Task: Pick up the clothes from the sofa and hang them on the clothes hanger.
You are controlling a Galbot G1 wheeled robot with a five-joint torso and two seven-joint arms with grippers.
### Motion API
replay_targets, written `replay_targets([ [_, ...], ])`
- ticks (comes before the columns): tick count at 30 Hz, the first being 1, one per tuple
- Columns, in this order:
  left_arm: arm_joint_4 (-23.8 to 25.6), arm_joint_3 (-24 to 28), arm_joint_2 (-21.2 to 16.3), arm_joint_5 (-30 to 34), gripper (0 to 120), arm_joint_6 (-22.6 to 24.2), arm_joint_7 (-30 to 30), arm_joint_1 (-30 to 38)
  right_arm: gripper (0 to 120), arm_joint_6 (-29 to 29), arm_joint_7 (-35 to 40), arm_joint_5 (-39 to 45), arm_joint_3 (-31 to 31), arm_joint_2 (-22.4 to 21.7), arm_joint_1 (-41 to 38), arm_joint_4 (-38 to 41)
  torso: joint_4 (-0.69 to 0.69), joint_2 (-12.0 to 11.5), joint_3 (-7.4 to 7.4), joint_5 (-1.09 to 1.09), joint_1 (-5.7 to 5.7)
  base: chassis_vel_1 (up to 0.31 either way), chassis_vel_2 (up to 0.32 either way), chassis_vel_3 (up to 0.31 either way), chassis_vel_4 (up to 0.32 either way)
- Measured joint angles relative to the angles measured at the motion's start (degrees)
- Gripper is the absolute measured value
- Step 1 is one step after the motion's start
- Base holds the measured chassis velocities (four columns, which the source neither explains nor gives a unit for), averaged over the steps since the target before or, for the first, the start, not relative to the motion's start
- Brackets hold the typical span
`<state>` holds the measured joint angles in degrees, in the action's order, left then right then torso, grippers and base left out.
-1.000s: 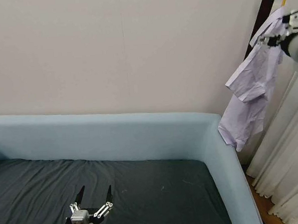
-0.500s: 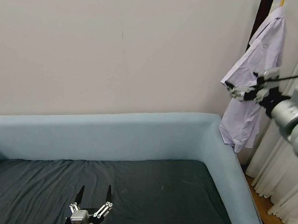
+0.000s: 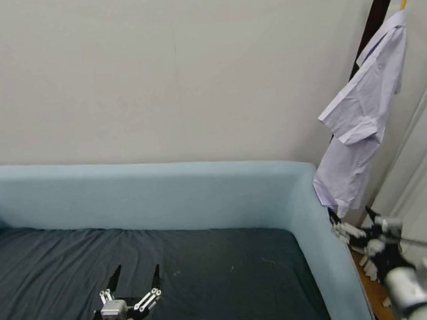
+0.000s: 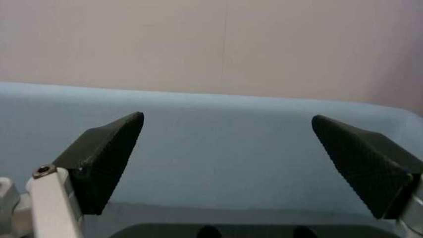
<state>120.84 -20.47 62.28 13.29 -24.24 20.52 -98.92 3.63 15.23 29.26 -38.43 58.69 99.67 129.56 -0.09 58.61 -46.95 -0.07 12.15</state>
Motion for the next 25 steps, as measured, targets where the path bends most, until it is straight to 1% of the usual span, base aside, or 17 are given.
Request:
replay_targets([
  [1, 0.00, 0.00, 0.00, 0.00, 100, 0.00, 0.00, 0.00, 100, 0.00, 0.00, 0.00, 0.00, 0.00, 0.00, 0.00, 0.00, 0.00, 0.00, 0.00, 0.00, 0.000, 0.000, 0.000, 0.000],
  [4, 0.00, 0.00, 0.01, 0.00, 100, 0.00, 0.01, 0.00, 100, 6.94, -1.71, -8.80, 1.36, 5.27, 5.93, -1.48, 0.02, 0.00, 0.00, 0.00, 0.00, 0.000, 0.000, 0.000, 0.000],
  [5, 0.00, 0.00, 0.00, 0.00, 100, 0.00, 0.00, 0.00, 100, 8.75, -1.99, -11.15, 1.76, 6.57, 6.79, -2.21, 0.02, 0.00, 0.00, 0.00, 0.00, 0.000, 0.000, 0.000, 0.000],
  [7, 0.00, 0.00, 0.01, 0.00, 100, 0.00, 0.01, 0.00, 100, 9.39, -2.08, -11.96, 1.93, 7.07, 7.06, -2.50, 0.03, 0.00, 0.00, 0.00, 0.00, 0.000, 0.000, 0.000, 0.000],
  [9, 0.00, 0.01, 0.00, 0.00, 100, 0.00, 0.00, -0.01, 100, 13.17, -2.22, -16.19, 2.95, 9.41, 7.83, -4.42, 0.02, 0.00, 0.00, 0.01, 0.00, 0.000, 0.000, 0.000, 0.000],
  [14, 0.00, 0.00, 0.01, 0.00, 100, 0.00, 0.00, 0.00, 100, 16.75, -2.79, -18.08, 3.30, 10.53, 7.36, -6.27, 0.03, 0.00, -0.01, 0.01, 0.00, 0.000, 0.000, 0.000, 0.000],
  [25, 0.00, 0.00, 0.00, 0.00, 100, -0.01, 0.00, 0.00, 100, 16.98, -2.77, -16.80, 3.57, 10.26, 6.67, -6.31, 0.02, 0.00, -0.01, 0.02, 0.00, 0.000, 0.000, 0.000, 0.000],
])
